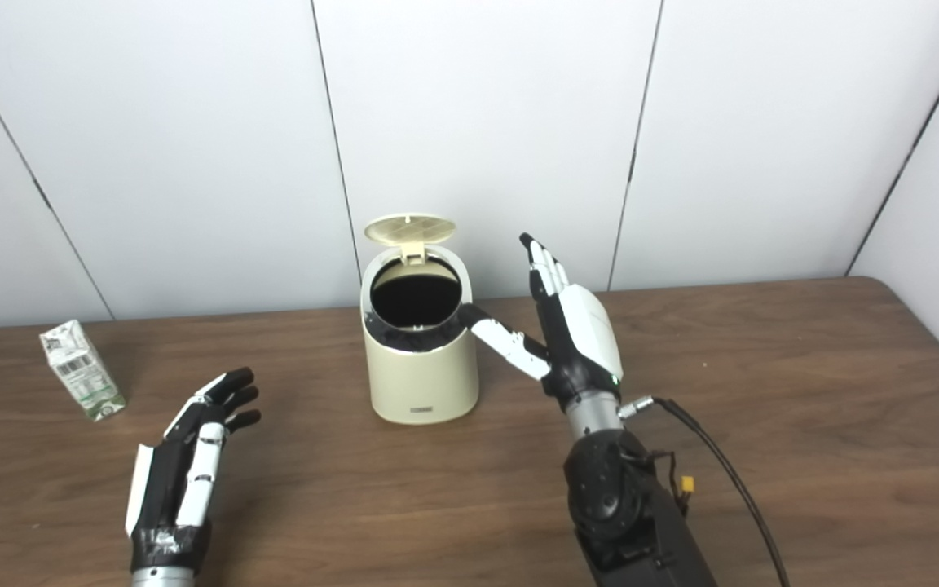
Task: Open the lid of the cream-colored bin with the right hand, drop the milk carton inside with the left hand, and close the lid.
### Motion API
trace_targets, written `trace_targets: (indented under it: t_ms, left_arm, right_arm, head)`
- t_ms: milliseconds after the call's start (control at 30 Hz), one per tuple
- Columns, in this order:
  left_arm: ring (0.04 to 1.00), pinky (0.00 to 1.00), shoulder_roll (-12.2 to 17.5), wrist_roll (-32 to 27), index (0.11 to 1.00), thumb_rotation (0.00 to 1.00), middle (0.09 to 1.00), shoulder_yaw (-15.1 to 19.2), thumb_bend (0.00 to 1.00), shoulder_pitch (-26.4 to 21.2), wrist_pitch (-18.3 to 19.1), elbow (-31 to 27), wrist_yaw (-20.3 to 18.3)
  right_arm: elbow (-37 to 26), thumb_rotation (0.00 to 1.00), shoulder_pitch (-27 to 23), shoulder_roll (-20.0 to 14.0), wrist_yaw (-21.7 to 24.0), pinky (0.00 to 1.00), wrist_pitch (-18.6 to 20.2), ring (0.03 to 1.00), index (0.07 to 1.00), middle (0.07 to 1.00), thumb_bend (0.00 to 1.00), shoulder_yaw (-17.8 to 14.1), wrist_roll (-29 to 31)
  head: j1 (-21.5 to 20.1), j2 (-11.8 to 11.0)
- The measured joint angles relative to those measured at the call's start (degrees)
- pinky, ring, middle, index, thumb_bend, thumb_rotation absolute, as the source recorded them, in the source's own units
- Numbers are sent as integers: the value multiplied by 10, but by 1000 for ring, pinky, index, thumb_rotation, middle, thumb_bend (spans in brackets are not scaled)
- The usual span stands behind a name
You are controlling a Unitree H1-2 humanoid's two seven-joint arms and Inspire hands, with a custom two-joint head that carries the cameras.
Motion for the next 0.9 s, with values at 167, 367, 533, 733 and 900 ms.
trace_targets:
  t_ms: [167,367,533,733,900]
  left_arm:
    - [821,760,0,-9,822,822,837,1,185,1,0,-1,0]
    - [822,765,2,-11,822,829,837,1,183,9,2,-10,-1]
    - [823,764,2,-11,824,813,836,0,188,10,3,-11,-1]
    - [815,756,6,-13,819,793,835,1,192,15,4,-14,-3]
    - [817,755,7,-13,820,794,840,1,202,16,5,-14,-3]
  right_arm:
    - [-1,824,65,16,-52,774,-96,860,846,861,200,-22,32]
    - [-2,664,107,17,-70,693,-167,806,801,814,171,-35,56]
    - [-1,756,141,24,-72,697,-203,790,784,794,209,-40,76]
    - [30,710,150,35,-104,695,-256,791,783,795,194,-50,70]
    - [38,689,145,35,-112,706,-273,801,791,804,194,-52,66]
  head:
    - [1,1]
    - [-2,7]
    - [3,7]
    - [-1,10]
    - [4,11]
